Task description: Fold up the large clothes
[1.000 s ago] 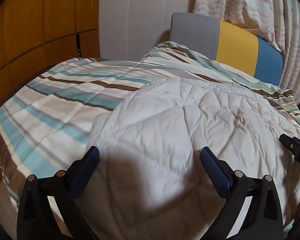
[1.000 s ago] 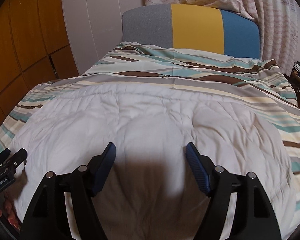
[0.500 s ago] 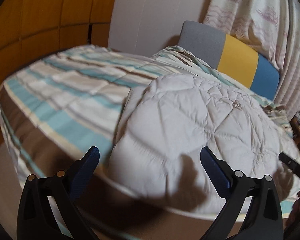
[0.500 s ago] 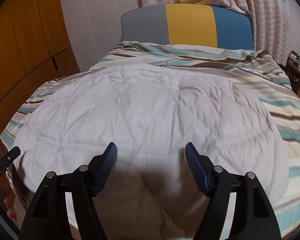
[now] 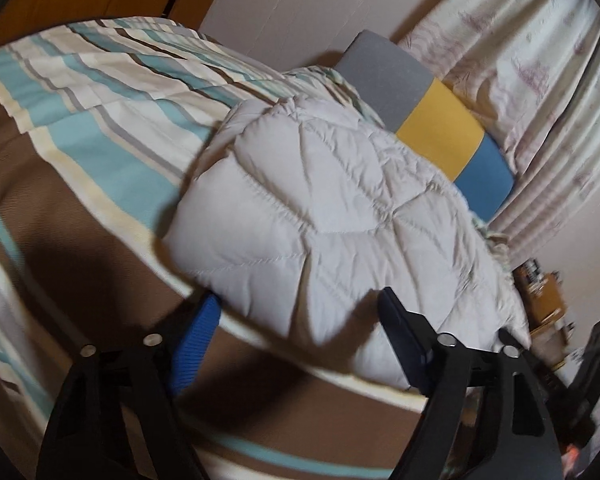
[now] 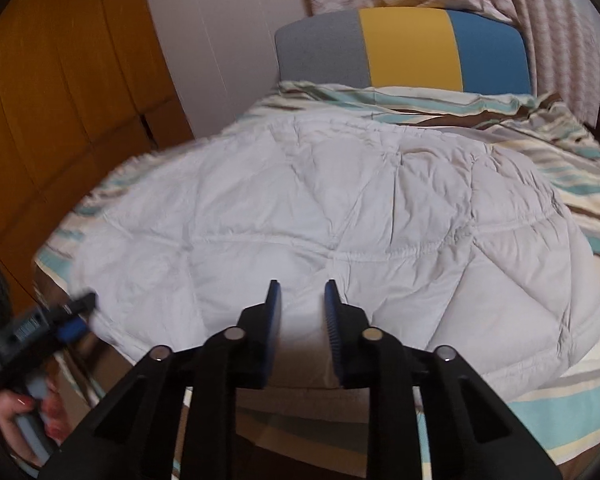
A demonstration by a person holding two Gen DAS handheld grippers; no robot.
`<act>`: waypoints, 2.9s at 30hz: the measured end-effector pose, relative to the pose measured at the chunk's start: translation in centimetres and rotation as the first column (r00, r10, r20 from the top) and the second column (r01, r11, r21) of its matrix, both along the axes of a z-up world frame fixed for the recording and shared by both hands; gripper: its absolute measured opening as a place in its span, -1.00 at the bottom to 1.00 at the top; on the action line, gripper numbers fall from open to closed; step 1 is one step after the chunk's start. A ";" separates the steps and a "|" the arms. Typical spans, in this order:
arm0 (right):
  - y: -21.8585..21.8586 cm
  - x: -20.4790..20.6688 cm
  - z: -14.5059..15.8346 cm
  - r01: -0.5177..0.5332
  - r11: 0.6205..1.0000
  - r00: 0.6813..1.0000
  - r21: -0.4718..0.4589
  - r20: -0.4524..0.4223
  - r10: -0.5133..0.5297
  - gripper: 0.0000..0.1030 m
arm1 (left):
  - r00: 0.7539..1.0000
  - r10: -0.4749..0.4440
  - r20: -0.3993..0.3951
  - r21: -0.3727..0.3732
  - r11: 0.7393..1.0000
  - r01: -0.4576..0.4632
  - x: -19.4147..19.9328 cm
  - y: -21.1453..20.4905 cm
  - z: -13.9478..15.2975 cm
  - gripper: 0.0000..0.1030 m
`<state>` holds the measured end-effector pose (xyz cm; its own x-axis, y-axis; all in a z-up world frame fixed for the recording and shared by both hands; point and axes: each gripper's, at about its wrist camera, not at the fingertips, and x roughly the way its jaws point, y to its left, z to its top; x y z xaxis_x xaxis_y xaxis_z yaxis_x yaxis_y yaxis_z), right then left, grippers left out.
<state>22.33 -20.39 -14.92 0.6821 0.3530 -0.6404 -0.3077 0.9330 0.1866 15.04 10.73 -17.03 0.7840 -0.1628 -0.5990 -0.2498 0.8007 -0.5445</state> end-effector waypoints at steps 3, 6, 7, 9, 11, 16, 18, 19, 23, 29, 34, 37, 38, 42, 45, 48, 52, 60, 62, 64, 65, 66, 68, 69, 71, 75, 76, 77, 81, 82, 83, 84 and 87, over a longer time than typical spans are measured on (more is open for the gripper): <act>0.5 0.7 -1.6 -0.014 1.000 0.999 -0.008 -0.049 0.014 -0.68 | 1.000 0.022 0.015 -0.045 0.999 -0.022 0.5 0.2 -0.6 0.53; 1.4 1.4 -3.1 -0.037 0.998 0.997 -0.056 -0.069 0.033 -0.67 | 0.999 0.038 0.019 -0.083 0.996 -0.036 0.6 -0.1 -1.2 0.52; 1.7 1.4 -3.5 -0.047 0.996 0.997 -0.082 -0.060 0.042 -0.68 | 0.999 0.033 0.027 -0.084 0.996 -0.030 0.7 -0.6 -1.2 0.52; 2.0 1.4 -3.9 -0.057 0.992 0.998 -0.111 -0.046 0.052 -0.68 | 0.999 0.010 0.031 -0.086 0.996 -0.007 0.9 -1.4 -1.1 0.52; 2.0 1.4 -4.1 -0.057 0.992 0.998 -0.111 -0.041 0.052 -0.68 | 0.999 0.011 0.035 -0.097 0.995 -0.008 1.2 -1.5 -1.1 0.52; 1.7 1.4 -4.4 -0.055 0.995 0.998 -0.089 -0.031 0.052 -0.68 | 0.995 0.094 0.019 -0.236 0.968 -0.087 2.4 0.6 -1.7 0.10; 1.7 1.4 -4.5 -0.054 0.995 0.998 -0.085 -0.027 0.052 -0.68 | 0.992 0.125 0.011 -0.286 0.951 -0.117 2.8 1.3 -1.8 -0.05; 1.6 1.4 -4.4 -0.054 0.995 0.998 -0.084 -0.027 0.052 -0.68 | 0.990 0.142 0.008 -0.309 0.942 -0.133 2.9 1.6 -1.8 -0.16; 1.5 1.3 -4.4 -0.057 0.995 0.998 -0.078 -0.018 0.055 -0.68 | 0.986 0.162 0.029 -0.274 0.950 -0.148 2.7 1.2 -0.1 -0.45; 1.3 0.8 -4.7 -0.051 0.996 0.999 -0.070 -0.004 0.051 -0.68 | 0.977 0.058 0.206 -0.001 0.998 -0.059 2.1 -3.1 6.2 -0.51; 1.0 0.7 -4.8 -0.041 0.999 0.999 -0.032 -0.019 0.040 -0.68 | 0.938 -0.125 0.323 0.201 0.978 0.061 1.9 -8.3 10.8 -0.51; 0.8 0.6 -4.8 -0.035 0.999 0.999 -0.011 -0.023 0.035 -0.68 | 0.910 -0.218 0.354 0.293 0.949 0.113 1.9 -11.3 12.4 -0.51; 0.7 0.6 -4.7 -0.033 0.999 0.999 -0.004 -0.026 0.033 -0.68 | 0.899 -0.249 0.361 0.324 0.937 0.129 1.9 -12.5 12.9 -0.51; -1.2 0.3 -4.0 -0.014 0.994 0.998 0.111 -0.063 0.021 -0.52 | 0.882 -0.317 0.349 0.425 0.892 0.153 2.4 -15.5 13.6 -0.51; -4.1 -1.1 -2.4 0.043 0.987 0.999 0.156 -0.028 -0.039 -0.14 | 0.881 -0.341 0.329 0.476 0.865 0.157 3.2 -17.2 14.1 -0.51; -8.0 -3.1 -0.9 0.158 0.981 0.986 0.115 0.026 -0.162 -0.14 | 0.877 -0.363 0.314 0.522 0.838 0.160 3.8 -18.9 14.5 -0.51; -13.0 -4.6 -0.4 0.379 0.925 0.924 0.010 0.049 -0.379 -0.05 | 0.865 -0.401 0.303 0.558 0.810 0.180 4.1 -20.8 14.5 -0.51; -19.5 -5.5 -1.5 0.538 0.840 0.842 -0.073 -0.002 -0.540 -0.05 | 0.826 -0.491 0.276 0.624 0.746 0.234 4.4 -25.1 14.4 -0.51; -19.9 -5.7 -1.6 0.553 0.828 0.831 -0.088 -0.012 -0.556 -0.05 | 0.817 -0.512 0.266 0.641 0.727 0.247 4.4 -26.2 14.3 -0.51; -20.5 -5.8 -1.7 0.569 0.814 0.818 -0.118 -0.017 -0.575 0.00 | 0.807 -0.533 0.254 0.656 0.708 0.262 4.3 -27.3 14.1 -0.51; -20.5 -5.5 -1.5 0.575 0.808 0.813 -0.127 -0.018 -0.581 0.02 | 0.801 -0.545 0.247 0.664 0.697 0.270 4.3 -27.9 13.9 -0.51; -20.8 -5.6 -1.5 0.582 0.803 0.808 -0.131 -0.019 -0.589 0.02 | 0.793 -0.561 0.237 0.674 0.683 0.282 4.3 -28.8 13.8 -0.51; -21.2 -6.0 -1.4 0.594 0.794 0.799 -0.132 -0.017 -0.601 0.02 | 0.780 -0.585 0.224 0.689 0.661 0.298 4.3 -30.0 13.4 -0.51; -21.3 -5.8 -1.3 0.598 0.791 0.796 -0.133 -0.016 -0.605 0.02 | 0.775 -0.594 0.217 0.694 0.652 0.306 4.3 -30.5 13.2 -0.51; -21.7 -6.0 -1.1 0.605 0.785 0.791 -0.132 -0.012 -0.612 0.03 | 0.758 -0.622 0.196 0.705 0.627 0.332 4.3 -31.7 12.6 -0.51; -22.5 -6.1 -1.2 0.615 0.780 0.783 -0.116 -0.025 -0.622 0.04 | 0.728 -0.669 0.151 0.730 0.572 0.374 4.3 -34.0 11.3 -0.51; -22.6 -6.2 -1.2 0.619 0.777 0.780 -0.118 -0.027 -0.625 0.04 | 0.721 -0.678 0.141 0.737 0.559 0.381 4.2 -34.5 10.9 -0.51; -22.7 -6.1 -1.2 0.621 0.774 0.777 -0.121 -0.028 -0.628 0.04 | 0.715 -0.687 0.128 0.742 0.545 0.390 4.2 -35.0 10.6 -0.51; -23.3 -6.3 -1.3 0.635 0.763 0.765 -0.121 -0.039 -0.643 0.05 | 0.699 -0.712 0.064 0.742 0.503 0.444 4.5 -36.9 8.6 -0.45; -23.4 -6.3 -1.3 0.639 0.760 0.762 -0.119 -0.041 -0.647 0.05 | 0.698 -0.714 0.047 0.740 0.494 0.456 4.5 -37.4 7.9 -0.35; -23.7 -6.4 -1.3 0.642 0.759 0.760 -0.112 -0.044 -0.649 0.05 | 0.698 -0.715 0.031 0.739 0.487 0.466 4.5 -37.9 7.3 -0.25; -23.8 -6.4 -1.3 0.644 0.757 0.758 -0.108 -0.045 -0.651 0.06 | 0.697 -0.717 0.019 0.739 0.479 0.473 4.5 -38.3 6.7 -0.20; -24.0 -6.5 -1.2 0.647 0.755 0.756 -0.105 -0.045 -0.653 0.06 | 0.665 -0.746 -0.009 0.740 0.443 0.507 4.0 -39.3 4.6 0.11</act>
<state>15.83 -44.41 -16.17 0.6783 -0.2113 -0.7038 0.3900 0.9153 0.1010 19.02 -28.60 -12.38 0.7675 -0.3600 -0.5304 0.5381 0.8115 0.2278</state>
